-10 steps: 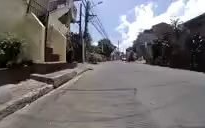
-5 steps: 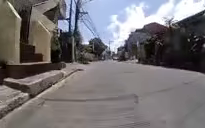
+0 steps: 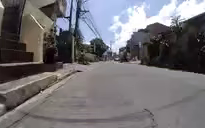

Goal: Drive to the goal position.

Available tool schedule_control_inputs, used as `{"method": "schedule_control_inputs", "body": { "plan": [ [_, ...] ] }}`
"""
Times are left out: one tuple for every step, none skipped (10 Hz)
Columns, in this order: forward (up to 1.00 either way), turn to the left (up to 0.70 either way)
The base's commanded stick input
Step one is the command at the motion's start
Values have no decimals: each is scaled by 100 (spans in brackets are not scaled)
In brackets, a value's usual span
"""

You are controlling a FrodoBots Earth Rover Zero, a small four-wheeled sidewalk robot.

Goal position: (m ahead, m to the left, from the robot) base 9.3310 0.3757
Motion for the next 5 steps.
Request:
{"method": "schedule_control_inputs", "body": {
  "plan": [
    [100, -3],
    [100, -3],
    [100, -3],
    [100, -3],
    [100, -3]
  ]
}}
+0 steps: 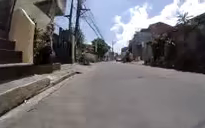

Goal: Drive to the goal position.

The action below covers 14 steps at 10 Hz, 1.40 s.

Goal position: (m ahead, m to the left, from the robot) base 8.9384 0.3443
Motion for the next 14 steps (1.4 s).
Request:
{"method": "schedule_control_inputs", "body": {
  "plan": [
    [100, -3],
    [100, -3],
    [100, -4],
    [100, -4],
    [100, -14],
    [100, -32],
    [100, -40],
    [100, -21],
    [100, 1],
    [100, 0],
    [100, 0],
    [100, 0],
    [100, 0],
    [100, 0]
  ]
}}
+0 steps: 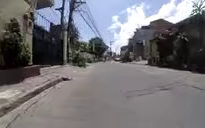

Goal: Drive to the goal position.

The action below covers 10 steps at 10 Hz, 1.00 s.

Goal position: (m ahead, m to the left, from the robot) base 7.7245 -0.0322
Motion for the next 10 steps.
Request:
{"method": "schedule_control_inputs", "body": {
  "plan": [
    [100, 0],
    [100, 0],
    [100, 0],
    [100, 0],
    [100, 1],
    [100, 13],
    [100, 36],
    [100, 37],
    [100, 31],
    [100, 2]
  ]
}}
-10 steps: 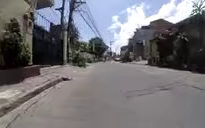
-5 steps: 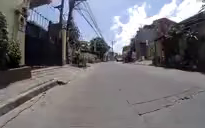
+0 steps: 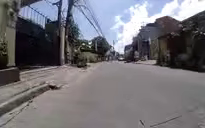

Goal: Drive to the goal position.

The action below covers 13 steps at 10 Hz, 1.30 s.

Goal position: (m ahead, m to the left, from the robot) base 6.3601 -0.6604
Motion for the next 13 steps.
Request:
{"method": "schedule_control_inputs", "body": {
  "plan": [
    [100, -1],
    [100, -2],
    [100, -2],
    [100, -2],
    [100, -2],
    [100, -2],
    [100, -2],
    [100, -2],
    [100, -2],
    [100, -2],
    [100, 0],
    [100, 0],
    [100, 0]
  ]
}}
